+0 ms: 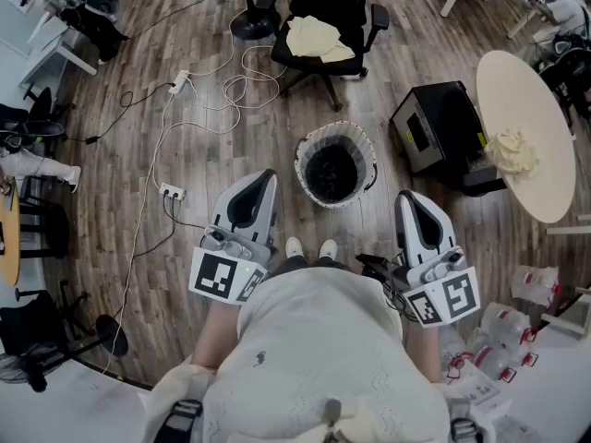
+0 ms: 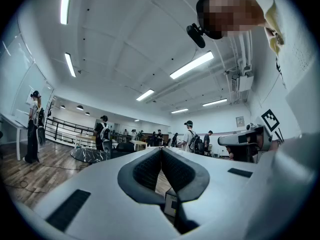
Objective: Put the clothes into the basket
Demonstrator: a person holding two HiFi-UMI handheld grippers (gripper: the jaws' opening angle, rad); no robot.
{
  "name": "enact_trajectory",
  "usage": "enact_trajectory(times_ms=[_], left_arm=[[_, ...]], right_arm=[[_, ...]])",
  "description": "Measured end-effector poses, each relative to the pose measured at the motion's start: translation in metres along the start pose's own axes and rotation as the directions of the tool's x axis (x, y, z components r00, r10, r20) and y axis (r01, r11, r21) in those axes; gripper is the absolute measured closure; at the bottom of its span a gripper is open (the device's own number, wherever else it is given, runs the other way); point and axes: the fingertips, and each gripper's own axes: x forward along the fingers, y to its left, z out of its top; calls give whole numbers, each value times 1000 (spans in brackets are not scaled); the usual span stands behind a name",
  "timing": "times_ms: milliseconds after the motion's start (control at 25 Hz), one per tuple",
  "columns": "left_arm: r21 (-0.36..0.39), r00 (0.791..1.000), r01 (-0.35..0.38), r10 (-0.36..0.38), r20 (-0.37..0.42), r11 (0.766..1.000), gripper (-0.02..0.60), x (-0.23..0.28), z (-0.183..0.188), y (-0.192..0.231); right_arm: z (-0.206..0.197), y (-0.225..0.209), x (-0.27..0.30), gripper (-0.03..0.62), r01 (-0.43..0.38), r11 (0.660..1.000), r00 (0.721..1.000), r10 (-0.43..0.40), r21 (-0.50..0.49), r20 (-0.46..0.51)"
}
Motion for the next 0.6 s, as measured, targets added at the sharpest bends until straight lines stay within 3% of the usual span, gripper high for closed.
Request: enact_trajectory(times_ms=[600], left_arm=[[-31,1000,-1,0,-23,1000,560,-5,-3,-5]], right_arm=[[-5,4,5,589,-30,1000,999,30,5,-28]])
